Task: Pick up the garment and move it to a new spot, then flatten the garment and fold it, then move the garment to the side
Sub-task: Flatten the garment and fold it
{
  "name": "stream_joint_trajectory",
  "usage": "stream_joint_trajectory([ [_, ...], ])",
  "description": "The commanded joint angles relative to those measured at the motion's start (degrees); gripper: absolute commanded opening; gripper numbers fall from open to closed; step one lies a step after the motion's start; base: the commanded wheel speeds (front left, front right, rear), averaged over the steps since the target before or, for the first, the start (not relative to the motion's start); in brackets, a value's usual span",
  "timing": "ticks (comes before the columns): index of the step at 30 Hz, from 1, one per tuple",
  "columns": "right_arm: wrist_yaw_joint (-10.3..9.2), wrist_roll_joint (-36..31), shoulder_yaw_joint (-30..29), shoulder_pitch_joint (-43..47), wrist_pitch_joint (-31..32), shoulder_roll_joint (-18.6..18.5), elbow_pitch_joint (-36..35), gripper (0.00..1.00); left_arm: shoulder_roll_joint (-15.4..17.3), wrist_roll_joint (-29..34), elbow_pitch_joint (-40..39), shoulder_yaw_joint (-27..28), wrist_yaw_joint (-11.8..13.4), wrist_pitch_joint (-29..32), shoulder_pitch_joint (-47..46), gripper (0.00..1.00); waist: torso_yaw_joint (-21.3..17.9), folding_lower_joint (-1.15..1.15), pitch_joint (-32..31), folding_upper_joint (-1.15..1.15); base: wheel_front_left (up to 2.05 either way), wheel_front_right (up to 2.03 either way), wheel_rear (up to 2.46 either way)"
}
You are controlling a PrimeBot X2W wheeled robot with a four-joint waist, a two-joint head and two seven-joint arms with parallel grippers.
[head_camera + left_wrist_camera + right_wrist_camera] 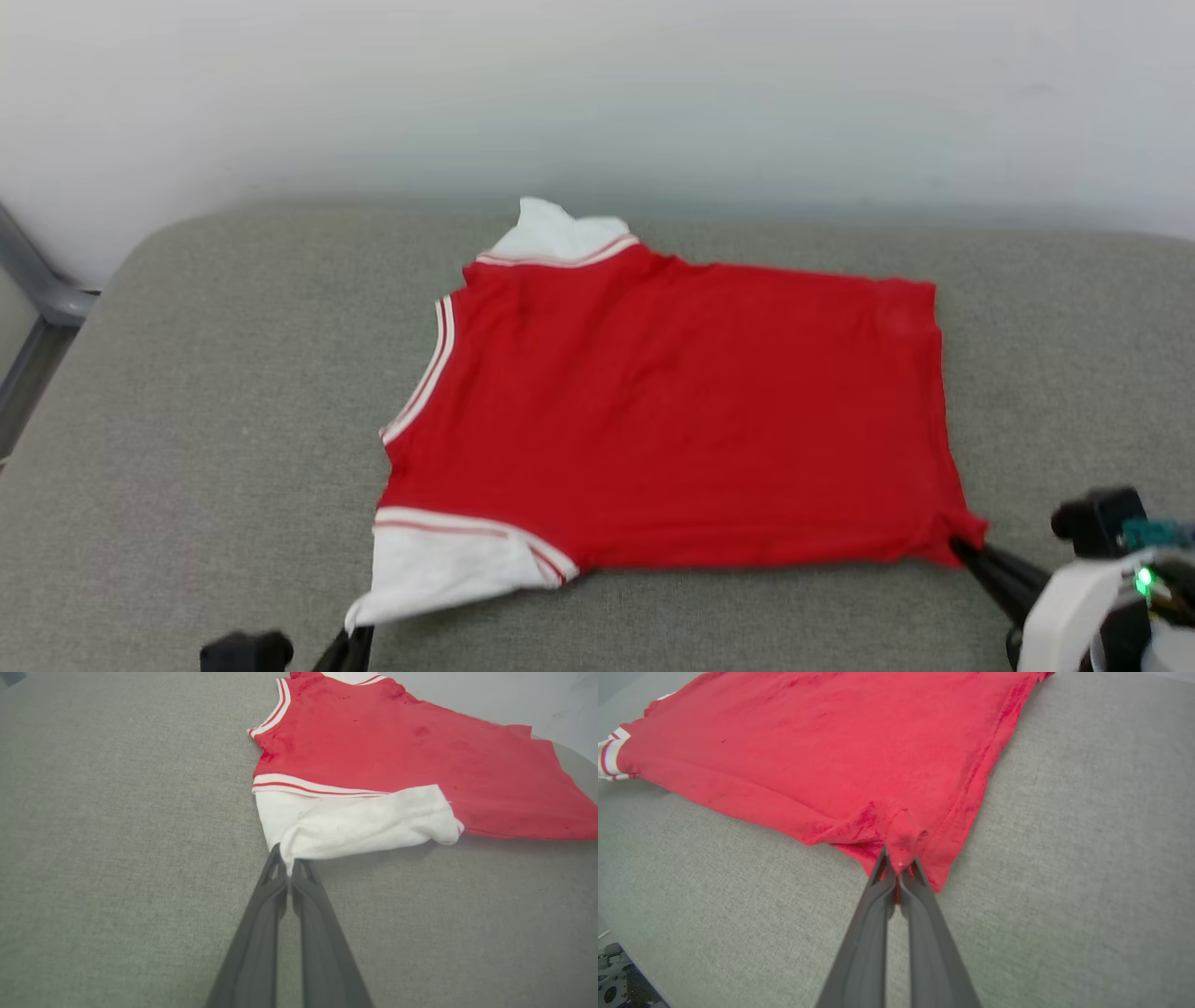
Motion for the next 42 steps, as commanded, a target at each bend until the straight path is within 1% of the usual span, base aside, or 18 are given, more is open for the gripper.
stream_joint_trajectory([
  [1,-0.09,0.1,-0.7,1.8,-0.6,-0.5,-0.2,0.00,0.3,-0.4,-0.4,0.1,0.4,0.0,1.2,0.00,0.6,0.02,-1.5,-0.01,0.00,0.00,0.00],
  [3,-0.09,-0.3,-1.8,5.2,-0.6,-0.5,-0.8,0.00,0.0,-1.7,-1.0,-0.4,0.4,0.6,4.1,0.00,0.7,0.02,-2.3,-0.01,0.00,0.00,0.00],
  [7,-0.09,-1.4,-4.9,11.2,-0.5,-0.1,-2.2,0.00,0.6,-3.7,-2.5,-0.7,0.6,1.9,8.5,0.00,0.5,0.02,-3.0,-0.01,0.00,0.00,0.00],
  [9,-0.09,-2.0,-6.6,13.8,-0.1,-0.1,-3.1,0.00,0.7,-4.9,-3.2,-1.3,0.2,3.3,10.5,0.00,0.4,0.02,-3.2,-0.01,0.00,0.00,0.00],
  [12,-0.09,-3.0,-9.4,17.7,0.8,-0.4,-4.7,0.00,1.2,-6.2,-4.1,-2.1,-0.2,5.2,12.1,0.00,0.4,0.02,-3.4,-0.01,0.00,0.00,0.00],
  [16,-0.09,-4.1,-13.5,22.5,2.7,-0.3,-7.7,0.00,2.0,-6.7,-5.0,-2.4,0.3,6.4,13.4,0.00,0.5,0.02,-3.5,-0.01,0.00,0.00,0.00],
  [20,-0.09,-5.4,-17.7,25.7,4.8,0.6,-10.4,0.00,2.6,-5.7,-5.7,-2.6,0.0,5.7,13.1,0.00,0.4,0.02,-3.5,-0.01,0.00,0.00,0.00],
  [26,-0.08,-8.1,-23.0,27.1,8.0,2.9,-14.1,0.00,3.4,-2.3,-4.9,-3.2,-1.4,5.7,6.5,0.00,0.1,0.02,-3.3,-0.01,0.00,0.00,0.00],
  [34,-0.08,-10.4,-28.3,25.8,12.3,4.4,-19.1,0.00,5.2,1.9,-3.2,-4.2,-4.5,8.7,-5.6,0.00,-1.4,0.02,-2.0,-0.01,0.00,0.00,0.00],
  [38,-0.08,-10.3,-30.3,24.2,13.8,5.3,-21.3,0.00,5.2,3.3,-2.0,-4.4,-5.9,10.6,-12.3,0.00,-2.3,0.02,0.3,-0.01,0.00,0.00,0.00],
  [41,-0.07,-10.7,-31.1,22.7,14.8,5.6,-22.4,0.00,4.8,4.0,0.1,-4.4,-7.6,11.2,-17.1,0.00,-3.1,0.02,2.6,-0.01,0.00,0.00,0.00],
  [42,-0.07,-10.8,-31.3,21.2,15.3,5.9,-22.8,0.00,4.6,4.3,1.9,-4.4,-8.7,11.3,-20.2,0.00,-3.6,0.02,4.1,-0.01,0.00,0.00,0.00],
])
